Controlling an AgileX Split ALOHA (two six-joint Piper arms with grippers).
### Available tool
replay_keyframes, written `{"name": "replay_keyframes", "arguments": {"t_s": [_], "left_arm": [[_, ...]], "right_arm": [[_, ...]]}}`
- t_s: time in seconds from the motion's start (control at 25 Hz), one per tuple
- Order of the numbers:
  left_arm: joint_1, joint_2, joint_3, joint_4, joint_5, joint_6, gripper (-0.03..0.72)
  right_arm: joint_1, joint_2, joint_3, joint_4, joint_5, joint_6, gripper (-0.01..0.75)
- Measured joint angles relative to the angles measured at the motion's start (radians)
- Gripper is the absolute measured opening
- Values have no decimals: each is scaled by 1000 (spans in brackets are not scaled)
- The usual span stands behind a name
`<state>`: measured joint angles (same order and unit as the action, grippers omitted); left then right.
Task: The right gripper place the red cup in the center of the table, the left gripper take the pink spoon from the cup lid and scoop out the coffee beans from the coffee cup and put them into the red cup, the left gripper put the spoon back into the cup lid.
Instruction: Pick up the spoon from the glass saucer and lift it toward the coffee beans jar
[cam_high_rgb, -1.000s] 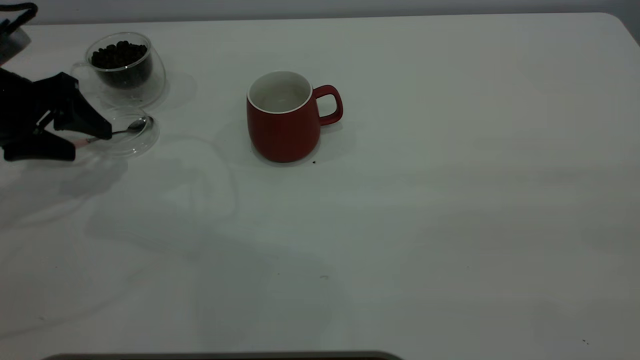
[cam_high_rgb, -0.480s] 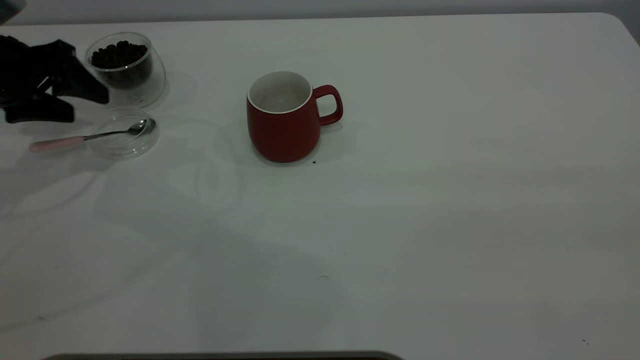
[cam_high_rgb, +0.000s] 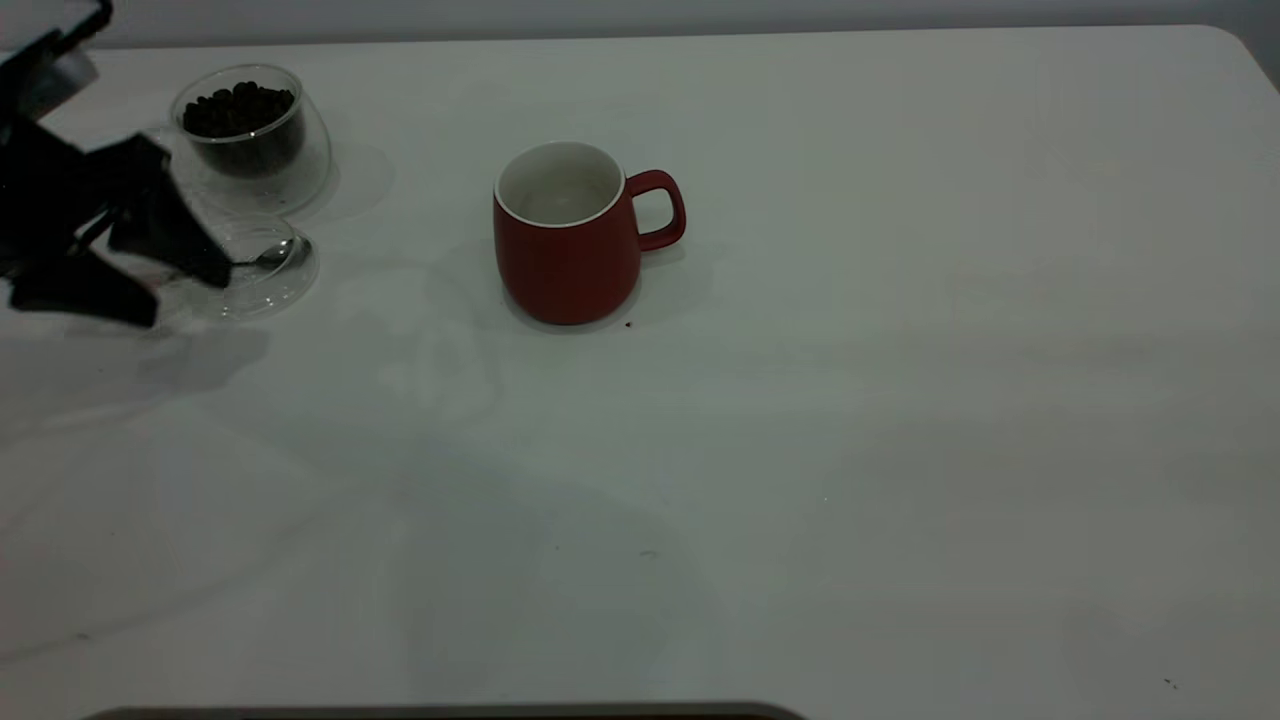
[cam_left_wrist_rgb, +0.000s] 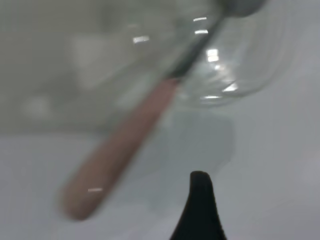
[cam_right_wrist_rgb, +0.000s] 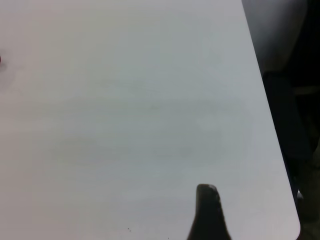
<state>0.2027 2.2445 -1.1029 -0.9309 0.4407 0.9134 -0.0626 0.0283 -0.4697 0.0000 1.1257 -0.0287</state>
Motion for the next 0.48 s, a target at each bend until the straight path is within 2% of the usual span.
{"name": "replay_keyframes", "arguments": {"t_s": [0.16,0.48], "left_arm": [[0,0,0,17,-68,19,673],[0,0,0,16,-208,166,669]], "right_arm": [[0,0,0,0,0,0,588],[0,0,0,0,0,0,588]]}}
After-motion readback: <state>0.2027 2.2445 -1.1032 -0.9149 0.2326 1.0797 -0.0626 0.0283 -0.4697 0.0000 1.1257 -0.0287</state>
